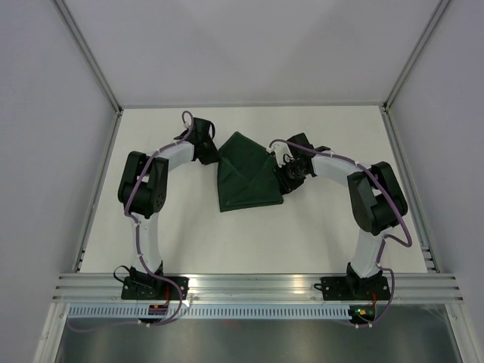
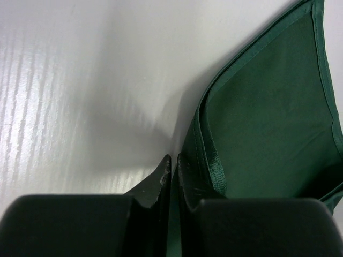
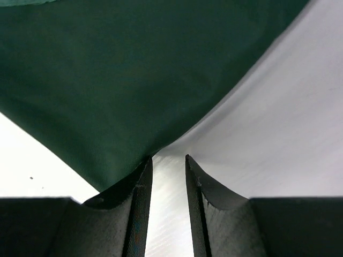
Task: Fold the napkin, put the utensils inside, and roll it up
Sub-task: Adjust the napkin at the center of the board.
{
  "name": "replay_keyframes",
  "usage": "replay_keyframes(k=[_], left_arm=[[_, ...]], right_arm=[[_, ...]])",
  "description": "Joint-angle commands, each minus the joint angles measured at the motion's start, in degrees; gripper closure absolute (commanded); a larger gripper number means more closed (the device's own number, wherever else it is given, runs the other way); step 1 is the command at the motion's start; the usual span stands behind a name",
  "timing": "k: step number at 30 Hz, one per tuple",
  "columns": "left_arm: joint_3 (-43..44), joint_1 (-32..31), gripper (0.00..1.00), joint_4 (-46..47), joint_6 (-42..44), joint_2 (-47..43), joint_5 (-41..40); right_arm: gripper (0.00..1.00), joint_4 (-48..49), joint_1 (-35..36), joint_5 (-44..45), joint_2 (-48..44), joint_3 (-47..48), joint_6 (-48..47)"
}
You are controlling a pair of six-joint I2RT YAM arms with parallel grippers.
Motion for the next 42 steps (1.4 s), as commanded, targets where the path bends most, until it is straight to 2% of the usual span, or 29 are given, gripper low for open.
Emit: replay_keyframes(k=[1, 7, 12, 20, 26, 31, 37, 40, 42], left_arm=[[3.1, -0.3, 0.86, -1.9, 2.6, 2.2, 2.6], [7.1, -0.9, 0.84, -3.3, 3.4, 4.2, 3.8], [6.7, -0.5, 0.8, -3.7, 4.1, 2.6, 1.6], [4.1, 2.7, 0.7, -4.0, 6.3, -7.0, 0.5], [-1.3, 3.1, 0.62, -4.6, 7.3, -19.0, -1.8], [-6.8, 3.1, 0.5, -5.2, 8.5, -30.3, 2.3], [-10.9, 3.0, 0.45, -5.8, 8.2, -41.3, 6.5], [-13.2, 2.9, 0.45, -6.0, 8.1, -47.0, 7.1], [-14.2, 3.0, 0.44, -6.1, 8.1, -48.8, 7.0]], right_arm=[[0.63, -1.6, 1.0, -0.7, -4.0, -0.9, -0.8], [0.63, -2.7, 1.6, 0.0, -6.6, -2.2, -1.4], [0.63, -2.6, 0.6, 2.7, -9.8, -2.9, -2.4], [0.61, -3.4, -2.5, 2.2, -15.2, -0.7, -6.5], [0.57, -2.6, -1.7, 0.7, -16.3, 1.5, -9.3], [0.5, -0.1, 5.4, 3.1, -16.2, 1.6, -12.1], [0.43, 1.7, 11.8, 5.0, -16.2, 0.8, -14.8], [0.37, 5.0, 16.6, 9.6, -16.2, -1.8, -17.2], [0.37, 6.2, 20.0, 12.1, -15.5, -3.1, -18.4]])
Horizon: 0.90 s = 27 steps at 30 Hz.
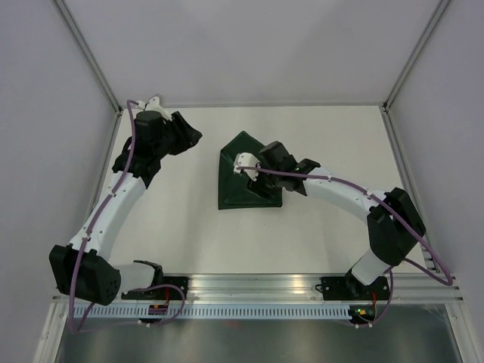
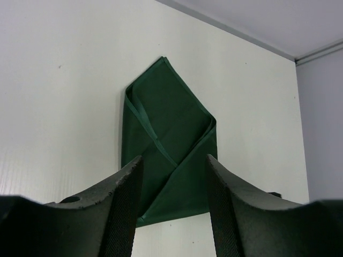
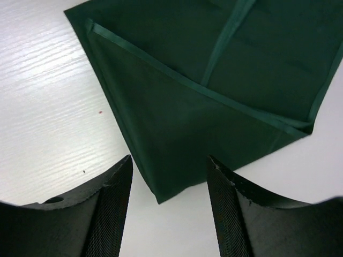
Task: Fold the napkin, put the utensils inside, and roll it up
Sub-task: Adjust the napkin at the center of the board, then roll the napkin at the center of the board.
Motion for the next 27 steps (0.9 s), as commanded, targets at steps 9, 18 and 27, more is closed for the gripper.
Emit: replay_keyframes(k=[9, 18, 27], left_arm=[[-1.8, -0.2, 0.43, -2.9, 2.9, -8.0, 2.2], [-2.1, -0.3, 0.43, -3.3, 3.4, -7.7, 2.2], [-2.5, -0.2, 0.43, -3.2, 3.8, -7.3, 2.4]], right_arm=[[0.34, 8.7, 8.6, 10.0, 2.8, -5.6, -6.0], [0.3, 11.2, 11.0, 12.3, 4.0, -7.4, -6.6], [0.3, 13.3, 11.2, 14.3, 6.1, -7.9, -7.7]])
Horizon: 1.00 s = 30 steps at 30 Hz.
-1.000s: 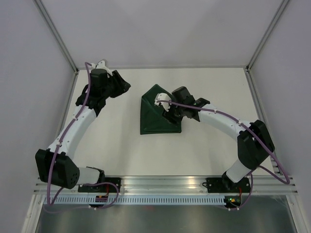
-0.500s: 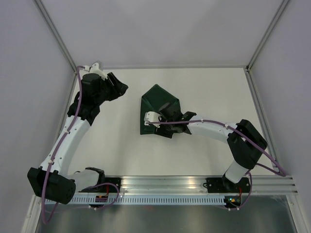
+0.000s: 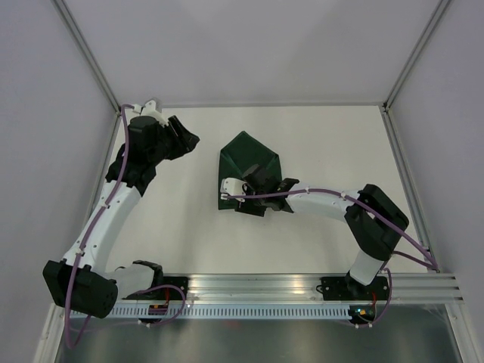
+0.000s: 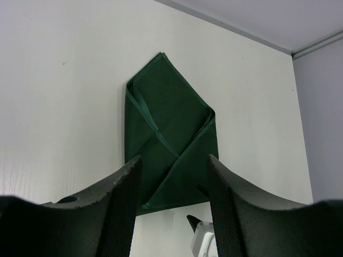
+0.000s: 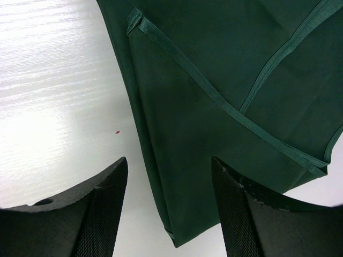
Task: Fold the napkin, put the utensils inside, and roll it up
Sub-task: Roll the napkin at the center of the board.
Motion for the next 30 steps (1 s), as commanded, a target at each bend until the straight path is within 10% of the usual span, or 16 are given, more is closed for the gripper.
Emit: replay_keyframes(k=[1, 30], left_arm=[[-0.4, -0.3, 0.43, -0.2, 1.9, -0.4, 1.7], [-4.6, -1.1, 0.43, 5.6, 1.9, 3.9, 4.3]], right_arm=[[0.3, 1.9, 0.2, 3.0, 0.7, -0.7, -1.3], [0.46, 6.8, 0.3, 3.7, 3.4, -3.7, -1.2]])
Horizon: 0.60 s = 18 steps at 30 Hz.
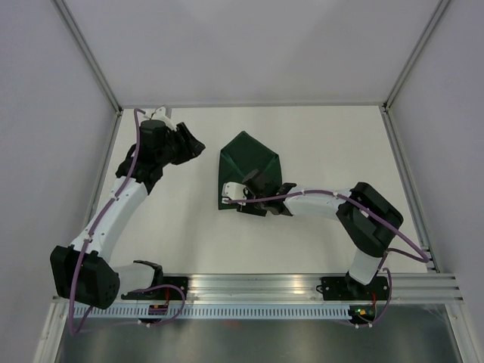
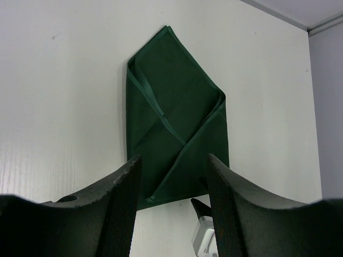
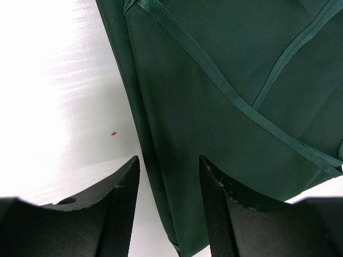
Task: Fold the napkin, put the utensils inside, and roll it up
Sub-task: Roll the napkin at the center of the board.
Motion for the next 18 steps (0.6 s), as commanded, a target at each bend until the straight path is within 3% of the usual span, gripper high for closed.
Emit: replay_keyframes(k=[1, 18], left_arm=[[-1.1, -1.6, 0.43, 3.4, 2.2, 0.6, 2.5], [-6.8, -4.5, 0.43, 15.3, 6.4, 1.0, 4.6]], right_arm=[[0.46, 1.8, 0.2, 1.6, 0.9, -0.8, -0.8], [0.53, 2.7, 0.0, 0.4, 2.1, -1.6, -1.8]])
